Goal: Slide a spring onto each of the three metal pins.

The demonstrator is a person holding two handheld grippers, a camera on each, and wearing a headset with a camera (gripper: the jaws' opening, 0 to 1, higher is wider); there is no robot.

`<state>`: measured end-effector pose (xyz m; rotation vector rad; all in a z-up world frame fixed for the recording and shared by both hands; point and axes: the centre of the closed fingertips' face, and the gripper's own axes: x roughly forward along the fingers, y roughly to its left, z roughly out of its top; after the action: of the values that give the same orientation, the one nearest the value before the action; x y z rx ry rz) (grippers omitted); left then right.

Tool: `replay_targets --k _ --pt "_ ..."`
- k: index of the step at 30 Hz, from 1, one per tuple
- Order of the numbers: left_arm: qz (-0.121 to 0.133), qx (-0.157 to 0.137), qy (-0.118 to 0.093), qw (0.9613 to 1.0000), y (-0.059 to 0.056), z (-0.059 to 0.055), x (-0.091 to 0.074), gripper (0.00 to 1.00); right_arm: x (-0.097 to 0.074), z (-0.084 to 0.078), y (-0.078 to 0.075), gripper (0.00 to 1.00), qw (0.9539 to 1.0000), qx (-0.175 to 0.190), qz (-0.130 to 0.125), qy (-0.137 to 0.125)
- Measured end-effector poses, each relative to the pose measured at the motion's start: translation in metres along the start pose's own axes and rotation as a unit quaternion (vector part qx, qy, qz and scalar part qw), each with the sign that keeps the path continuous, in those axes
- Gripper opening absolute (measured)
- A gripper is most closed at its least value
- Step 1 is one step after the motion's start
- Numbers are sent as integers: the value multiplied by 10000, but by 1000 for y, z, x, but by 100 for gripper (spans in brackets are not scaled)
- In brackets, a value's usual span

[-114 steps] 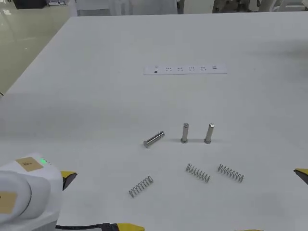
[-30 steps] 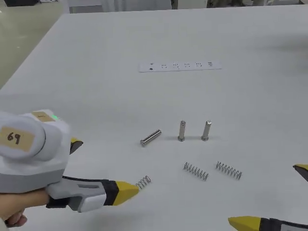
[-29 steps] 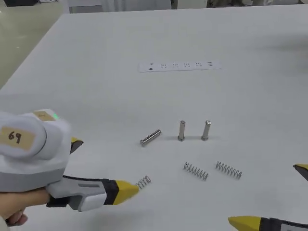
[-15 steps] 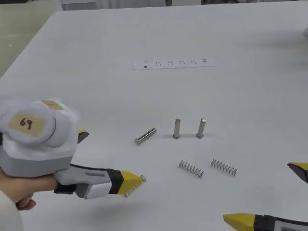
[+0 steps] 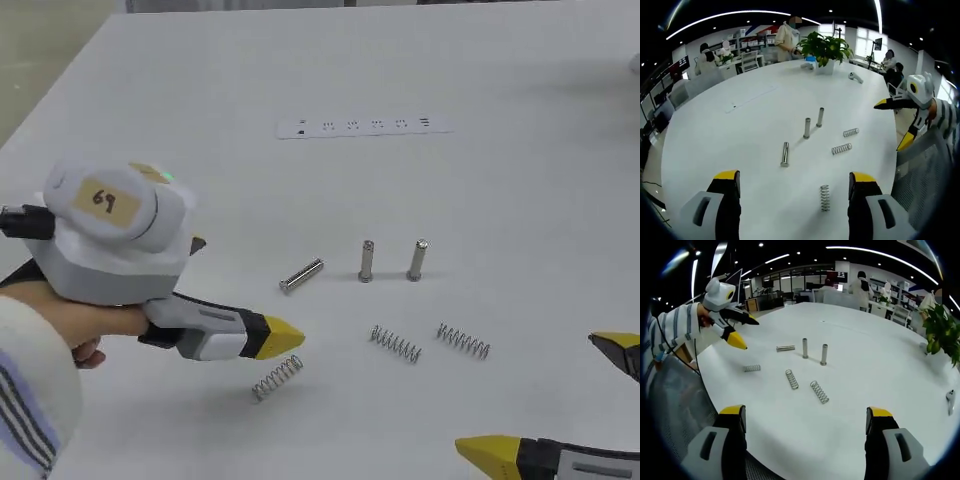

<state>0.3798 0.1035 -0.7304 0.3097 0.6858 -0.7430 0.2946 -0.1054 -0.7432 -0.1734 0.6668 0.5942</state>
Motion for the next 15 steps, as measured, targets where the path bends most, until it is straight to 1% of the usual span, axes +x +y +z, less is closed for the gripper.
replay_targets --k 4,6,8,11,15 --pt "22 -5 15 10000 3 1 5 87 1 1 1 98 10000 19 17 -13" --pt "-48 7 6 10000 1 3 8 84 2 1 2 98 10000 8 38 -4" --pt "-82 -14 3 10000 0 3 12 84 2 1 3 98 10000 0 53 3" --pt "-30 -85 -30 10000 4 5 16 84 2 0 3 99 10000 10 50 27" --pt "-92 40 19 9999 4 9 21 82 2 -1 2 99 10000 10 52 41"
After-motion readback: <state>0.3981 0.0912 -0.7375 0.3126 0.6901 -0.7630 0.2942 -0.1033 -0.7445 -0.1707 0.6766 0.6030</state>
